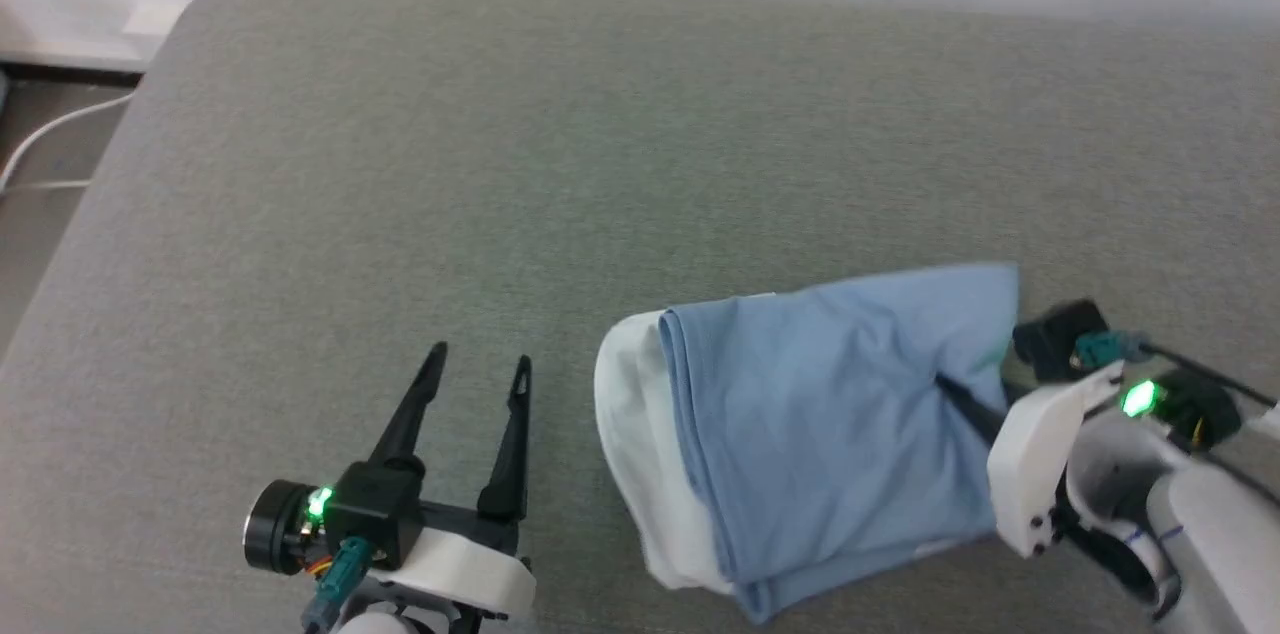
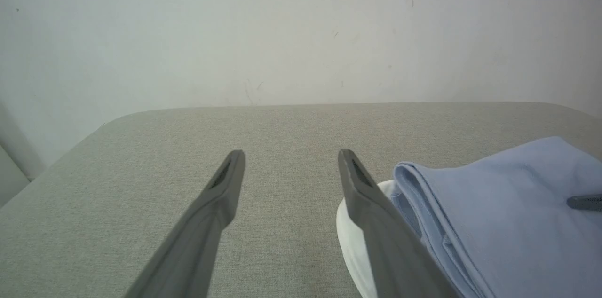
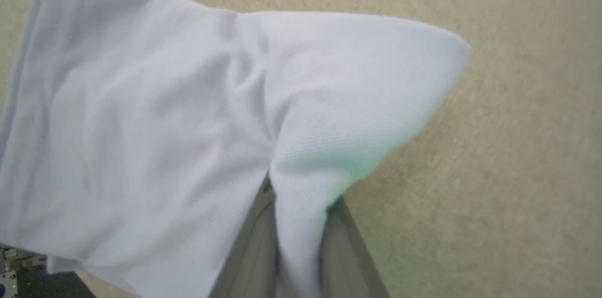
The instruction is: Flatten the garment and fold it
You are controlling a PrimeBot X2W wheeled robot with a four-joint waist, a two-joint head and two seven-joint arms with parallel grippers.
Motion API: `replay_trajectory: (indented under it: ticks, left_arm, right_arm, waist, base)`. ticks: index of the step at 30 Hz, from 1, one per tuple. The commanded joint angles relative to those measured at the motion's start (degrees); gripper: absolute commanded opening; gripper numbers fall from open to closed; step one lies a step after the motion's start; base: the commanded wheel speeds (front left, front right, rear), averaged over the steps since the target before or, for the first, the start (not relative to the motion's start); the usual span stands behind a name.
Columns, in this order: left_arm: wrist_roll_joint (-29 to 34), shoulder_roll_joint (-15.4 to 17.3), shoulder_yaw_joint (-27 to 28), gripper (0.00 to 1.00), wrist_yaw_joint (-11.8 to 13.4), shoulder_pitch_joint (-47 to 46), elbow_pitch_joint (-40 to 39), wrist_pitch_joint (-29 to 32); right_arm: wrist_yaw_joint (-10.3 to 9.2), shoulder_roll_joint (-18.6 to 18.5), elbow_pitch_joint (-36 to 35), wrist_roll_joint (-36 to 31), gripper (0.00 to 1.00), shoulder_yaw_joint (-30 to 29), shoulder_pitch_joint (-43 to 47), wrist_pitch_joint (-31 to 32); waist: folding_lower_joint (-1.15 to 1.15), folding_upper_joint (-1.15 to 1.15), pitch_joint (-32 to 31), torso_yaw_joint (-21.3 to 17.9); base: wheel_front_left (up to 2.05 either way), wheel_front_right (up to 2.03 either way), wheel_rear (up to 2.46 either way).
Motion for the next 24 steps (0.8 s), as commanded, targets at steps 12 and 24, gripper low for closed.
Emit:
replay_trajectory:
  ticks: [12, 24]
  left_arm:
    - [-0.2, -0.3, -5.0, 1.0, -0.8, -8.4, -0.2, -0.3]
    - [0.2, -0.2, -6.0, 1.0, -2.5, -17.7, 0.1, -0.3]
  right_arm:
    - [-0.12, -16.5, -8.3, -7.3, 0.0, 5.8, -16.7, 10.2]
    - [-0.12, -31.3, -2.3, -6.4, 0.0, -1.4, -19.7, 11.5]
  waist:
    - [0.0, 0.0, 9.3, -17.2]
    - [0.0, 0.0, 21.8, -19.3]
  base:
    - [0.0, 0.0, 0.0]
    - [0.0, 0.0, 0.0]
